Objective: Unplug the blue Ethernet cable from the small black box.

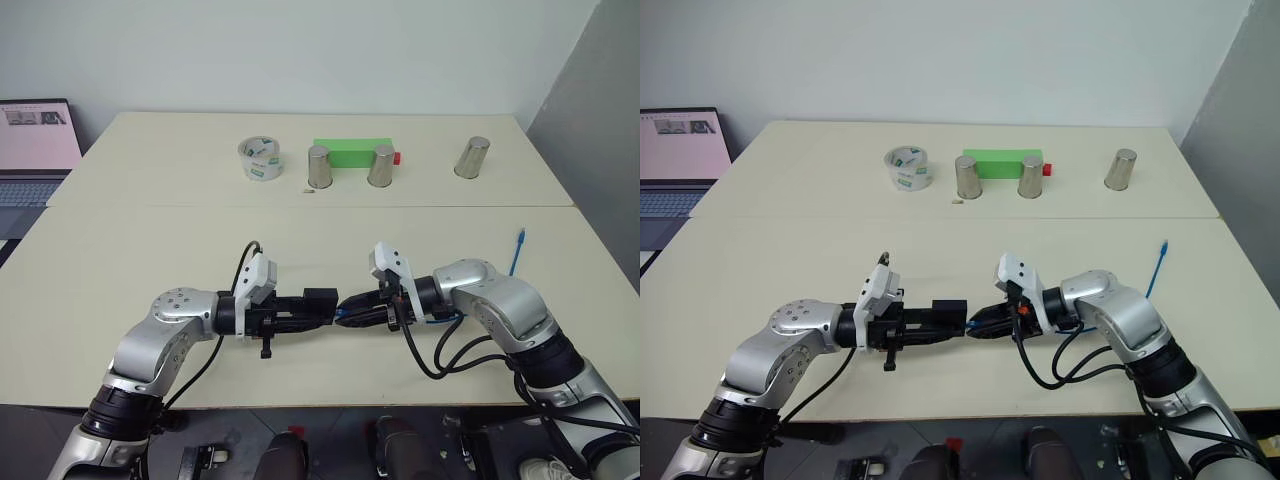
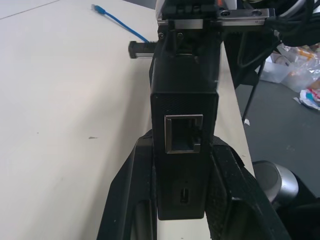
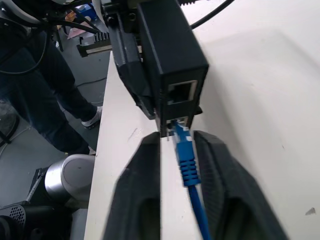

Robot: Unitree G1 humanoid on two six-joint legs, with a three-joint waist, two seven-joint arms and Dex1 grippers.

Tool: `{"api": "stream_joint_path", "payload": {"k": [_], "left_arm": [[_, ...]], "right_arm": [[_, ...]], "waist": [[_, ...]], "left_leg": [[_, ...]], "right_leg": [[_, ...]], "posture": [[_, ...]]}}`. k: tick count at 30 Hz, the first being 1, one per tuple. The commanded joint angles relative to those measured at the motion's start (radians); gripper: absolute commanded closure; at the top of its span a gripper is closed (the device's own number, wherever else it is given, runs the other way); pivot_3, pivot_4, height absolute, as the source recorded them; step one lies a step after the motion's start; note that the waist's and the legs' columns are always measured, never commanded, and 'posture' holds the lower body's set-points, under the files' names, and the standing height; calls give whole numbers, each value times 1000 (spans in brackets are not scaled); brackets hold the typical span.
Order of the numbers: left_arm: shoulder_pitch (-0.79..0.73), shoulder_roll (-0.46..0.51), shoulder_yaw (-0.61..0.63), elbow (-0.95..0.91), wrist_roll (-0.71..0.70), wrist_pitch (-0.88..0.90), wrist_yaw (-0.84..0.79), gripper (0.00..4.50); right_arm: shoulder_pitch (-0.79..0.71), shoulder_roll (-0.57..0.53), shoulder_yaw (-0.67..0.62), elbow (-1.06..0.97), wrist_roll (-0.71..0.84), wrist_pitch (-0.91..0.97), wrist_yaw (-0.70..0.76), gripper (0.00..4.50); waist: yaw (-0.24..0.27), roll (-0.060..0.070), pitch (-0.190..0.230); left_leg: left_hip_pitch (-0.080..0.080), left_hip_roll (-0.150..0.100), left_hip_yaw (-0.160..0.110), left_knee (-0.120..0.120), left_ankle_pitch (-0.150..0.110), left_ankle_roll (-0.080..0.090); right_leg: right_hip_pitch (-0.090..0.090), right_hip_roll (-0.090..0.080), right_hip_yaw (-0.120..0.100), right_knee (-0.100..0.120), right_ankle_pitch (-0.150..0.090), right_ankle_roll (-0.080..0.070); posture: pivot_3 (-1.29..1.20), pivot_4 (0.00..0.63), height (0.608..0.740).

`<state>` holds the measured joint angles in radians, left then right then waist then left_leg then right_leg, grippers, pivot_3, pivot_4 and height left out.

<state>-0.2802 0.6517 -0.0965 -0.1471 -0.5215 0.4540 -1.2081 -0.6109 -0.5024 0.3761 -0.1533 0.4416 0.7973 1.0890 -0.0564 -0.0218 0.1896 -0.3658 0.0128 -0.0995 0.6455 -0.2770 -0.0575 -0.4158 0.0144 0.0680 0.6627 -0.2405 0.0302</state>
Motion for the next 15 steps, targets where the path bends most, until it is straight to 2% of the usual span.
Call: {"api": "stream_joint_path", "payload": {"k": [1, 10, 15], "left_arm": [[-3, -6, 0, -33, 1, -8, 8, 3706], [15, 14, -17, -45, 10, -10, -21, 3706], [27, 60, -5, -22, 30, -30, -50, 3706]], "right_arm": [[-29, 14, -14, -19, 12, 2, 0, 4441], [-36, 4, 3, -14, -14, -21, 25, 4442], [-33, -52, 2, 15, -40, -35, 65, 4442]], "waist": [[0, 0, 0], [0, 0, 0], [0, 0, 0]], "left_leg": [[0, 0, 0, 0, 0, 0], [0, 0, 0, 0, 0, 0], [0, 0, 0, 0, 0, 0]], "right_leg": [[0, 0, 0, 0, 0, 0], [0, 0, 0, 0, 0, 0], [0, 0, 0, 0, 0, 0]], "posture": [[0, 150, 740], [0, 150, 740], [0, 150, 740]]}}
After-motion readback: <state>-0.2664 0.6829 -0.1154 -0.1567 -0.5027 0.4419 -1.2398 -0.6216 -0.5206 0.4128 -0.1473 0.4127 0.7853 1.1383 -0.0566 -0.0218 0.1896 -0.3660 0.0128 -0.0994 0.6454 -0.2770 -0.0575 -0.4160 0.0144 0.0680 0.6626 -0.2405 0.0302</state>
